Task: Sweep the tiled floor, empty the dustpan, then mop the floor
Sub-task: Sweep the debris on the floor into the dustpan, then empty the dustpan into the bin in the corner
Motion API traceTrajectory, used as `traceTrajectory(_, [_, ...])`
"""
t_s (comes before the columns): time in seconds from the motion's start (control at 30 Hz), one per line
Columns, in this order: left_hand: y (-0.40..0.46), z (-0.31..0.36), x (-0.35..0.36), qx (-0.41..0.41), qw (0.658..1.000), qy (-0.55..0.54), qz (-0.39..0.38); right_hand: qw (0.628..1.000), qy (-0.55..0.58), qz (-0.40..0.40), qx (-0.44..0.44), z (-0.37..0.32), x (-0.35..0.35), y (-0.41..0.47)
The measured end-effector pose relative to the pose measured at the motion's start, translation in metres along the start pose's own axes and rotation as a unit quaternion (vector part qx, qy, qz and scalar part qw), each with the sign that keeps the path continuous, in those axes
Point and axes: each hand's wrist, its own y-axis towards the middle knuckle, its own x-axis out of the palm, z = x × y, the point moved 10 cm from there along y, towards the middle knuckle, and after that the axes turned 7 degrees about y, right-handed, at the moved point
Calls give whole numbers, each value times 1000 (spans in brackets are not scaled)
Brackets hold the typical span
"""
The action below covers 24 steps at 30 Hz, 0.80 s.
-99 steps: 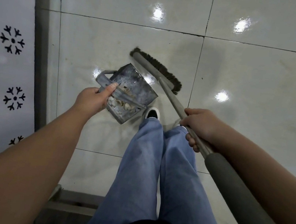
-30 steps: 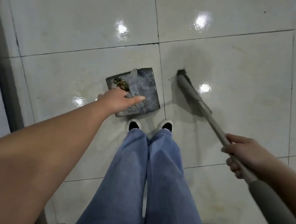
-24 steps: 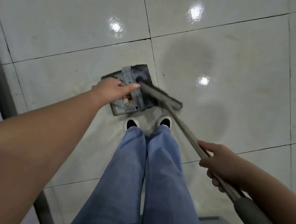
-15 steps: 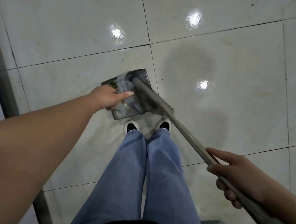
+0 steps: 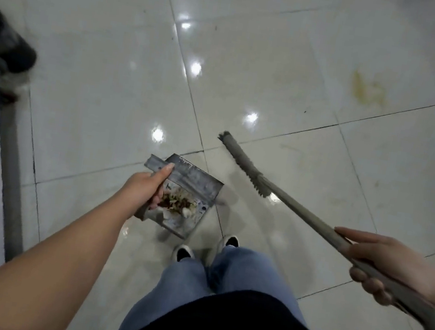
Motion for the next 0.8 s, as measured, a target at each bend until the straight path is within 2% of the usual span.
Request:
traceTrajectory(0.13, [-12,58,-17,66,998,9,5,998,48,4,-39,-11,-9,-2])
traceTrajectory(0.27, [-7,107,-23,40,998,-55,-10,996,71,2,-57,-36,-30,8])
traceTrajectory(0.5, [17,211,-31,65,996,-17,60,988,151,1,-43,-79,-81,30])
traceTrajectory(0.8, [48,326,-28,107,992,4,60,978,205,19,-37,-152,-120,62])
